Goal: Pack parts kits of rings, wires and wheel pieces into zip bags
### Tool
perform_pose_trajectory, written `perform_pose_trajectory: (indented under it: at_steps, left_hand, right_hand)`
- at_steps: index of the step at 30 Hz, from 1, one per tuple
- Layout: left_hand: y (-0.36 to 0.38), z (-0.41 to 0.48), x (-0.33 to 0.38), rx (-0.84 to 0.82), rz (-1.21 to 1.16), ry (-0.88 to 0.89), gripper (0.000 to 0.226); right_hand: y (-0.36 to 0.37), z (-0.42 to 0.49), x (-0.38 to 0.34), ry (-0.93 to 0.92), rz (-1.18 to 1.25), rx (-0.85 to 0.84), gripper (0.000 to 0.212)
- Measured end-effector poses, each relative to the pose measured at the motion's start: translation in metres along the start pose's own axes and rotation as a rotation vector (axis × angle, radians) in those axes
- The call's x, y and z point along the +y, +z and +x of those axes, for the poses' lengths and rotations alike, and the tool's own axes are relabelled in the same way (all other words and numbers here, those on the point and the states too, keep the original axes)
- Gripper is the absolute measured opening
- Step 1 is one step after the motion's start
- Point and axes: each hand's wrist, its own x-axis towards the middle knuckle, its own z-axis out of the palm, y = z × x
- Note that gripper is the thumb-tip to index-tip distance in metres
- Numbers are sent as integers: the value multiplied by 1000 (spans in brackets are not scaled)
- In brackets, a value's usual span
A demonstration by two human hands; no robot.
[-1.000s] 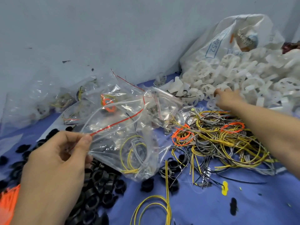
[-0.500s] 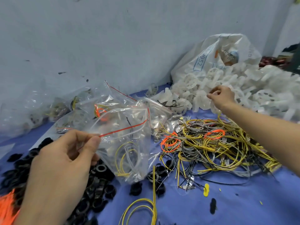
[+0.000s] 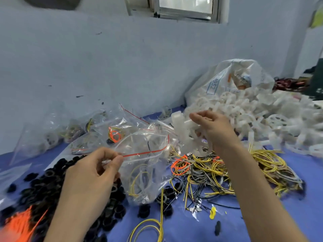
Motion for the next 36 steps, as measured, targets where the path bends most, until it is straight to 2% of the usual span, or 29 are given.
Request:
perform_pose_trajectory:
  at_steps: [4,7,9,10,13,16,21,25,31,36]
  left_hand:
    - [0,-1,5,-49,-24,20,12]
    - [5,-4,15,-101,-32,127,11]
    - [9,-5,23,-99,2,257,14]
    - [12,-6,26,-99,2,313,17]
    - [18,-8,33,-93,20,436,21]
    - [20,-7,32,-127,30,500,11]
    - [20,-5,24,-194,48,519,28]
    - [21,-5,22,-160,38,501,14]
    - [23,-7,24,-173,10,513,6]
    - [23,-7,24,-151,21,520,5]
  right_hand:
    - [8,-18,-13,44,397,59,14]
    - [15,-23,-26,124,758,-56,45]
    - [25,-25,-30,127,824,-104,61]
    - [30,-26,-30,117,809,-109,55]
    - [45,-27,-24,135,778,-108,18]
    - [56,-29,-19,160,712,-130,17]
    - [66,-33,-12,146,473,-163,14]
    - [68,-33,-10,163,418,-115,16]
    - [68,-33,-8,61,342,-24,21]
    - [67,-35,-10,-21,219,-98,21]
